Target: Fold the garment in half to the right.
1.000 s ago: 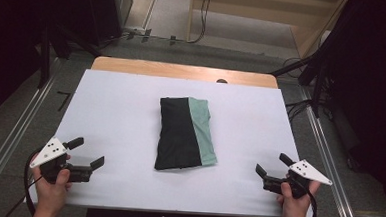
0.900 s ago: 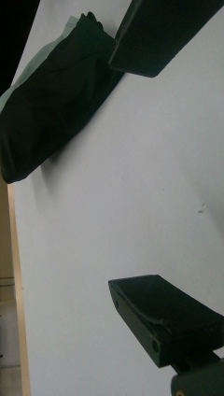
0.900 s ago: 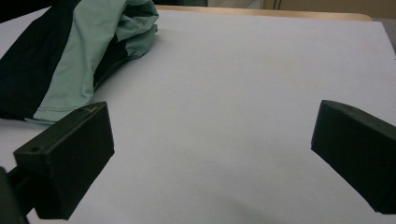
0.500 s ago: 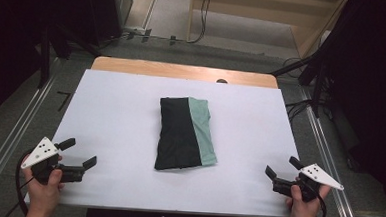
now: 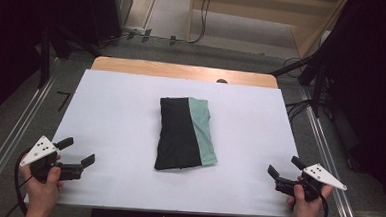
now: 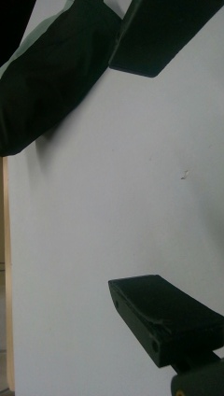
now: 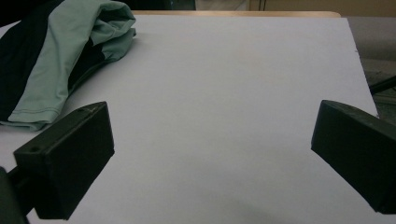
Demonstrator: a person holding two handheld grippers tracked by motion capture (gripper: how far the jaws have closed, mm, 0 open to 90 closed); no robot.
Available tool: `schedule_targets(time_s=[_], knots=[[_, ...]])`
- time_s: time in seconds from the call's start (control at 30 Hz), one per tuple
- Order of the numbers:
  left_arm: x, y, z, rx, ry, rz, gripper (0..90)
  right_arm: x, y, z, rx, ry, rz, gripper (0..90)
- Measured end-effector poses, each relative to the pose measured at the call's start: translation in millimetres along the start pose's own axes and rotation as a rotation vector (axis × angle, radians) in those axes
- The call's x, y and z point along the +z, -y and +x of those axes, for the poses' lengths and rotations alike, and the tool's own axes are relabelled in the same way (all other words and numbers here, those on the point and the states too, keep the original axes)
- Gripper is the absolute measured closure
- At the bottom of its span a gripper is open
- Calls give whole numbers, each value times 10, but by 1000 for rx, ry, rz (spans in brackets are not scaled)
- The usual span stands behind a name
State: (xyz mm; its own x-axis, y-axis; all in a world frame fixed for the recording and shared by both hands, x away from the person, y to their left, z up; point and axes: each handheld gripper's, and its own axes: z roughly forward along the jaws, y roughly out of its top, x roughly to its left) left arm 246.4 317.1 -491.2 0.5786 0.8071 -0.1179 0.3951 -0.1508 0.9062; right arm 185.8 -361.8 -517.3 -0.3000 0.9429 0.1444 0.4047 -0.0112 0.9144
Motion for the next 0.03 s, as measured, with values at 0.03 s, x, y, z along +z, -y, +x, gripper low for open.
schedule_targets(time_s=[0.03], knots=[[7,0,2,0,0,6,0,1,-1,4,-3,-1,3,0]])
